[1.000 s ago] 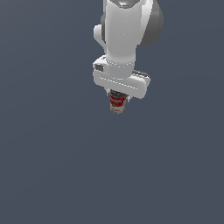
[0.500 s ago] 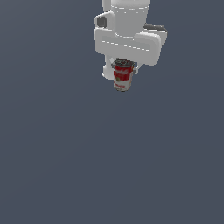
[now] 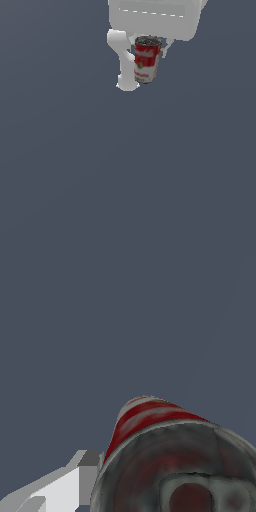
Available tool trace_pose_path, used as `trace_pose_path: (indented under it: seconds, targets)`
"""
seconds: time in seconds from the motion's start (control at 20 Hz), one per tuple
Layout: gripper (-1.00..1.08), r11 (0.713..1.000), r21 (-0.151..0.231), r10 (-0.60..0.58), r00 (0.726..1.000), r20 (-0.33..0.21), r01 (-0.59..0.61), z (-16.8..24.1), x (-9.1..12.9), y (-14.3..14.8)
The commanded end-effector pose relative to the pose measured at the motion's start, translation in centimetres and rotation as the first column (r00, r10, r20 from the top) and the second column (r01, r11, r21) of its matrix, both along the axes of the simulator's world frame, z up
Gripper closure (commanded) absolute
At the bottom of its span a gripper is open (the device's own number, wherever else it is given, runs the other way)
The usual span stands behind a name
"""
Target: Pick up the object and move it to a goal position.
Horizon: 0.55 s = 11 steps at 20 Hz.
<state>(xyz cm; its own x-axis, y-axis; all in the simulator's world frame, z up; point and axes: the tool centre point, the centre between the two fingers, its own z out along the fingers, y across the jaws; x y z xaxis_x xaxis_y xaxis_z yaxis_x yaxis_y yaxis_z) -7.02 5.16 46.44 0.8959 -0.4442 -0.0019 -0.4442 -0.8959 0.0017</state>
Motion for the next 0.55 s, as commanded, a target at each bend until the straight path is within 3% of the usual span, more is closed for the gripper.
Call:
trace_pose_path:
  seconds: [0.0, 0.5]
  targets:
    - [1.08, 1.000, 0.000, 0.000, 1.000, 0.003, 0.000, 1.20, -0.13, 0.15]
    - [1.08, 1.000, 0.000, 0.000, 1.000, 0.003, 0.000, 1.92, -0.10, 0.28]
